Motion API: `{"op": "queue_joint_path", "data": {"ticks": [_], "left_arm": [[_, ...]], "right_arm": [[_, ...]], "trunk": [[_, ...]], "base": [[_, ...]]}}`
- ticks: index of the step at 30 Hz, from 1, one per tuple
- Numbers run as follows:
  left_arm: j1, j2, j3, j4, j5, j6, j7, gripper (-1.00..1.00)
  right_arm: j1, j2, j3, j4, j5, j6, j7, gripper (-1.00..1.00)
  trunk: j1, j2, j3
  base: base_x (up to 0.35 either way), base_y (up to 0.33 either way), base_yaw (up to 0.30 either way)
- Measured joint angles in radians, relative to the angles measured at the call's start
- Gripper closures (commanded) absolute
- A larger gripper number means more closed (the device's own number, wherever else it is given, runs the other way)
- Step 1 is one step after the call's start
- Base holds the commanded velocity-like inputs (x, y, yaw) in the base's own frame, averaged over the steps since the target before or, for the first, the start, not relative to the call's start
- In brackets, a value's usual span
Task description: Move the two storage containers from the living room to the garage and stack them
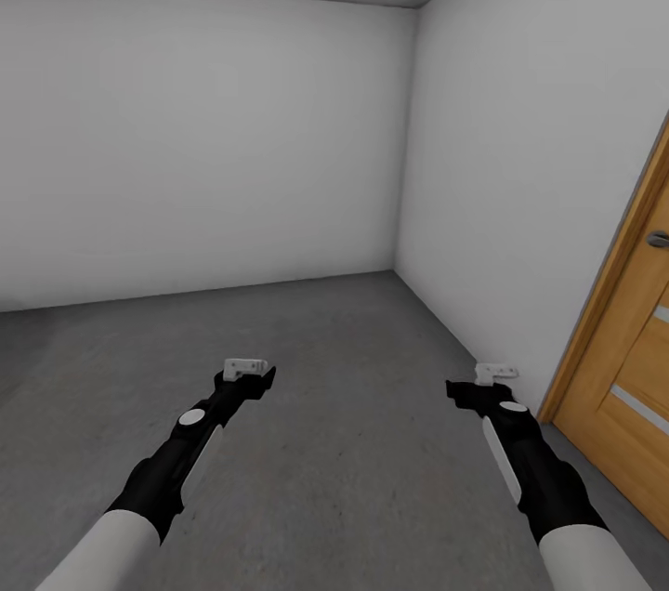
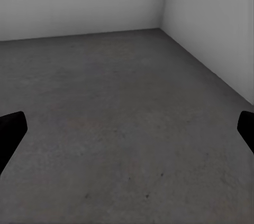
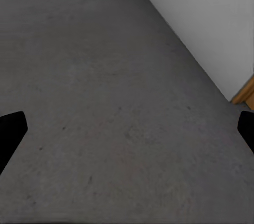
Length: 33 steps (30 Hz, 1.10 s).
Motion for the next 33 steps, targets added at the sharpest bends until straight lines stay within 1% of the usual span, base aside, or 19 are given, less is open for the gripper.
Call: {"op": "queue_joint_path", "data": {"ticks": [1,2,6,17,27,33], "left_arm": [[0.0,0.0,0.0,0.0,0.0,0.0,0.0,-1.0],[0.0,0.0,0.0,0.0,0.0,0.0,0.0,-1.0],[0.0,0.0,-0.001,0.0,0.0,-0.001,0.0,-1.0],[0.001,0.0,0.0,0.001,0.0,-0.034,0.0,-1.0],[0.0,0.0,-0.003,0.012,-0.006,-0.023,-0.008,-1.0],[0.0,0.0,-0.002,0.014,-0.005,-0.021,-0.009,-1.0]], "right_arm": [[0.0,-0.002,-0.001,0.0,0.001,0.0,0.028,-1.0],[0.001,-0.003,-0.001,0.0,0.001,-0.001,0.04,-1.0],[0.002,-0.005,-0.001,0.0,0.002,-0.013,0.074,-1.0],[0.004,-0.001,-0.001,-0.001,0.003,-0.032,0.075,-1.0],[0.005,-0.002,-0.001,-0.001,0.004,-0.032,0.073,-1.0],[0.005,-0.003,-0.007,0.0,0.003,-0.025,0.071,-1.0]], "trunk": [[0.0,0.0,0.0],[0.0,0.0,0.0],[0.0,0.0,0.0],[0.0,0.0,0.0],[0.0,0.0,0.0],[0.0,0.0,0.0]], "base": [[0.0,0.0,0.0],[0.0,0.0,0.0],[0.0,0.0,0.0],[0.0,0.0,0.0],[0.0,0.0,-0.001],[0.0,0.0,-0.158]]}}
